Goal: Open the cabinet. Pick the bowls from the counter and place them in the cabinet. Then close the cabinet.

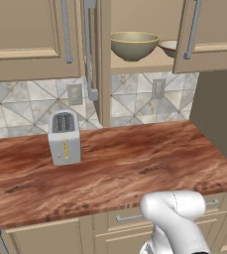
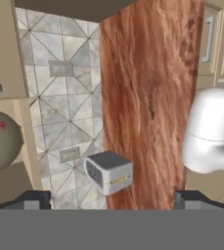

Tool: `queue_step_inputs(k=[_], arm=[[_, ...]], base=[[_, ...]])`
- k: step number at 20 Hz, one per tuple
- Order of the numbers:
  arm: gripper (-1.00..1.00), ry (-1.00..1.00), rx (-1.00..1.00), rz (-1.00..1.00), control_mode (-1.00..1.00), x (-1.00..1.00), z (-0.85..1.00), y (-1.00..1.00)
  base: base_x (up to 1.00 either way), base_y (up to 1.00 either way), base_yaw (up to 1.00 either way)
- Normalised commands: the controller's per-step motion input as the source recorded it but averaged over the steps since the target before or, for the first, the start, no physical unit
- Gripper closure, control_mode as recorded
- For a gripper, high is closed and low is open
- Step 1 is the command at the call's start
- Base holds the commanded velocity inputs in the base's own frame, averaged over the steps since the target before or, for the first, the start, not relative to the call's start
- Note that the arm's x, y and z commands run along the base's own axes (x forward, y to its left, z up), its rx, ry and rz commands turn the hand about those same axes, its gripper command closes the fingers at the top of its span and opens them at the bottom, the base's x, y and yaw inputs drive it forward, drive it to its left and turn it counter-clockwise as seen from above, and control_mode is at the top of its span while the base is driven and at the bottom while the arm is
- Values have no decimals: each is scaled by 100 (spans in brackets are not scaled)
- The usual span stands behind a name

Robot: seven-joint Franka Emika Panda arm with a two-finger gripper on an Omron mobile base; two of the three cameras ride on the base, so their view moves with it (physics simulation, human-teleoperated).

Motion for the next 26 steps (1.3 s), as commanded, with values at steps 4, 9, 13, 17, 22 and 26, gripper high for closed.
queue_step_inputs(k=[4,9,13,17,22,26], arm=[[-100,-38,-1,2,-100,-80,-10,2],[-100,-38,-9,0,-100,-67,0,45],[-100,-37,-10,0,-100,-14,-37,100],[-100,-54,-8,-3,-100,4,-85,100],[-100,-49,-3,-9,-100,21,-23,100],[-100,-37,-4,-10,-100,8,0,100]], base=[[0,0,0],[0,0,0],[0,0,0],[0,0,0],[0,0,0],[0,0,0]])
